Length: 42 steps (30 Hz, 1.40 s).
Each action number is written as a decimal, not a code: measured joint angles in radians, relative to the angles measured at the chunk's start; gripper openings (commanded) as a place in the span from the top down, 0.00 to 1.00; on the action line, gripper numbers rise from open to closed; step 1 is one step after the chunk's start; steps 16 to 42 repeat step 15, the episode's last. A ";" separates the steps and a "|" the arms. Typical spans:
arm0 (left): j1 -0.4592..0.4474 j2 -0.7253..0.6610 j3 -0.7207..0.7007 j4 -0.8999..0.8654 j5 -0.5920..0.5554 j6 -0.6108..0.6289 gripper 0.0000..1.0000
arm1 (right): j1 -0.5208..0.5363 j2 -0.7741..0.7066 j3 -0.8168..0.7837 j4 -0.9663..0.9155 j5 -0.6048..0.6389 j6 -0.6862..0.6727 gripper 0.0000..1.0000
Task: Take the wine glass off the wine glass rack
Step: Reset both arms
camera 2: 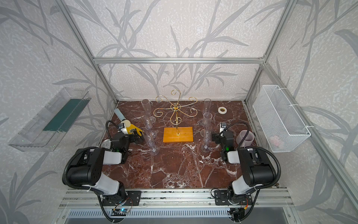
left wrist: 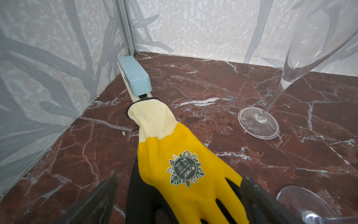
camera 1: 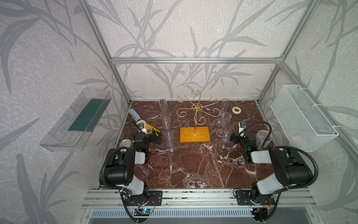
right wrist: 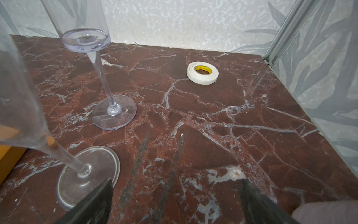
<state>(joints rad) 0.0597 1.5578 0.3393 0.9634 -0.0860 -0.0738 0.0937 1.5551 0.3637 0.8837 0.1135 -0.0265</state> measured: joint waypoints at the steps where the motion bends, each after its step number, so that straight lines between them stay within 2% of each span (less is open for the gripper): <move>1: 0.000 0.000 0.000 0.000 0.000 0.002 0.01 | 0.001 0.000 0.000 0.000 0.001 -0.001 0.01; 42: 0.000 0.000 0.000 0.000 -0.002 0.003 0.01 | 0.006 0.000 0.016 -0.031 0.011 -0.005 0.01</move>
